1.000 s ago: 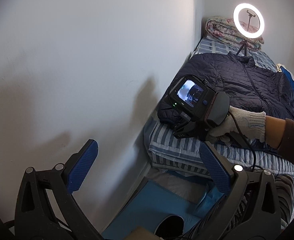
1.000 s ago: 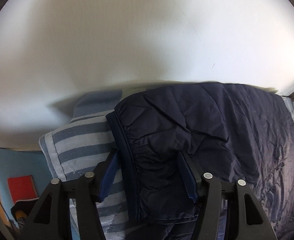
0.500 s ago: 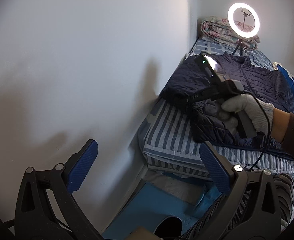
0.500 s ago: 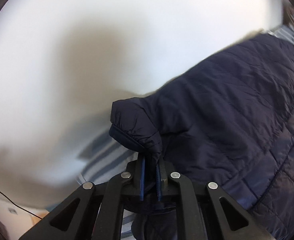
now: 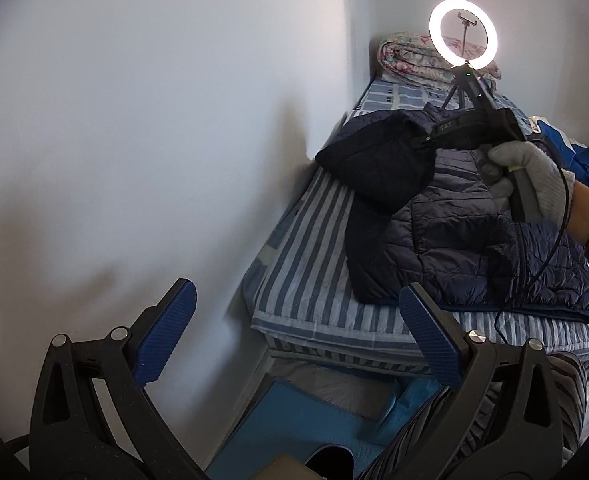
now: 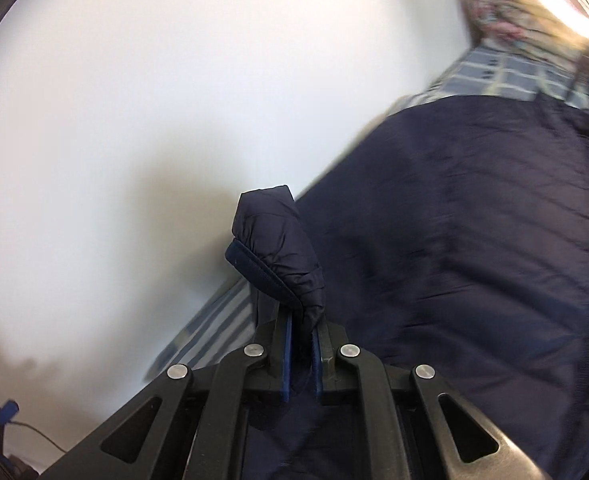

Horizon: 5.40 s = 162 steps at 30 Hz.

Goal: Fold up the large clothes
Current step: 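Lift the cuff with the right gripper and lay the sleeve across the jacket body, then open the right gripper and withdraw it from the folded sleeve, then move the left gripper to the other sleeve cuff and grasp it, then lift the cuff with the left gripper and fold the sleeve across the jacket body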

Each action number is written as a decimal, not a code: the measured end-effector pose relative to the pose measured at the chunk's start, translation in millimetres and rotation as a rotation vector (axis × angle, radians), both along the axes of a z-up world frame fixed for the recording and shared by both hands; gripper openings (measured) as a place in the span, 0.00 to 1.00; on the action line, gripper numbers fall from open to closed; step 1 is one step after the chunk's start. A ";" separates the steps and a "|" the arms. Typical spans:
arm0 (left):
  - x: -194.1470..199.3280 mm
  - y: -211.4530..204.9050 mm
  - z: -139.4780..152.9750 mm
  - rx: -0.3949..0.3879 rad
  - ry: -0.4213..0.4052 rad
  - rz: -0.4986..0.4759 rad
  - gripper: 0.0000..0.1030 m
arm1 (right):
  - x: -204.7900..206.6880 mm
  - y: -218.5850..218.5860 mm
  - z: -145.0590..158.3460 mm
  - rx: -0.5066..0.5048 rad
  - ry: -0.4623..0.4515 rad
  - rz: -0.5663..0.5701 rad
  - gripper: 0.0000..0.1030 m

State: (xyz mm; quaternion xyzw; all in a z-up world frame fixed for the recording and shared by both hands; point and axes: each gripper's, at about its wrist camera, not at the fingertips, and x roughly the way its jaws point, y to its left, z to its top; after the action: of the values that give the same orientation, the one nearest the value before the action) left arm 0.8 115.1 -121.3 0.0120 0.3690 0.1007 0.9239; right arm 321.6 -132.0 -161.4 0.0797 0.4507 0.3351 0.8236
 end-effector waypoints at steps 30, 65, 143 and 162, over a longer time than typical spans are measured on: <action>74.9 -63.0 -43.3 0.026 0.120 -0.057 1.00 | 123.9 -262.0 -57.0 -0.262 -0.069 -0.540 0.05; 50.4 -84.1 25.9 0.014 -0.101 -0.176 1.00 | -42.9 -303.3 91.5 -0.267 -0.220 -0.612 0.56; 132.9 -682.8 -127.8 0.086 0.374 -1.224 0.10 | -478.4 -429.4 19.1 -0.399 0.026 -1.093 0.93; 271.5 -482.0 -9.2 -0.373 0.248 -0.895 0.09 | -430.8 -364.4 37.5 -0.398 -0.036 -0.972 0.93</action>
State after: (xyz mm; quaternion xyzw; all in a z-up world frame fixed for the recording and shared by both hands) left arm 272.3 -366.9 -130.5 0.0158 0.4464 -0.3755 0.8121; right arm -109.3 -496.3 -124.0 0.1159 0.4022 -0.1765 0.8909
